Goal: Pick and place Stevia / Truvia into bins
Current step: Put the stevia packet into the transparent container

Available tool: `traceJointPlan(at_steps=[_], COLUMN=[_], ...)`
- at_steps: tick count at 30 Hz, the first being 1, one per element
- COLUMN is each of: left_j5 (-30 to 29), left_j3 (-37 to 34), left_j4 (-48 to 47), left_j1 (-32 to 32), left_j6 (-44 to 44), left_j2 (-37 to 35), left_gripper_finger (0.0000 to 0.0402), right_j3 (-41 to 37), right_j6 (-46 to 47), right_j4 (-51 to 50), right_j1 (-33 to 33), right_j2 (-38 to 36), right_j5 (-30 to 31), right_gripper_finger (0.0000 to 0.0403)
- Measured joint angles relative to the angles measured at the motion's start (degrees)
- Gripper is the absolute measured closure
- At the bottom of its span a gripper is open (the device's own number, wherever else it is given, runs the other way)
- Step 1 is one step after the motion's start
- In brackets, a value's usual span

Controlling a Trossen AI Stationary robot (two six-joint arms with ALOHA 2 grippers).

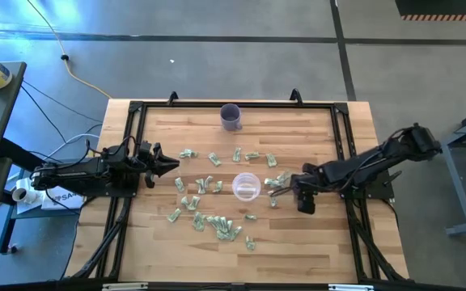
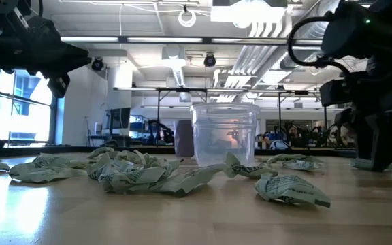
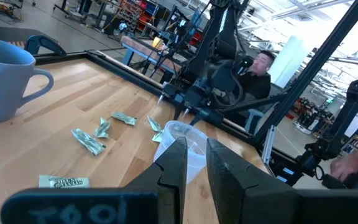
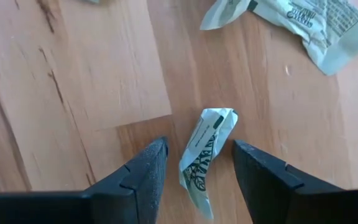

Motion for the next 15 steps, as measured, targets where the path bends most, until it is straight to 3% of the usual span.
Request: traceJointPlan(at_steps=[9,15], left_j5=[0.0,0.0], left_j3=[0.0,0.0], left_j4=[0.0,0.0], left_j1=[0.0,0.0], left_j6=[0.0,0.0], left_j2=[0.0,0.0], left_gripper_finger=[0.0305,0.0305], right_j3=[-0.5,-0.5], right_j6=[-0.8,11.6], right_j4=[2.9,3.5], right_j1=[4.7,1.6], right_j2=[0.3,0.4], right_j5=[7.0,5.2], right_gripper_finger=[0.0229,0.0288])
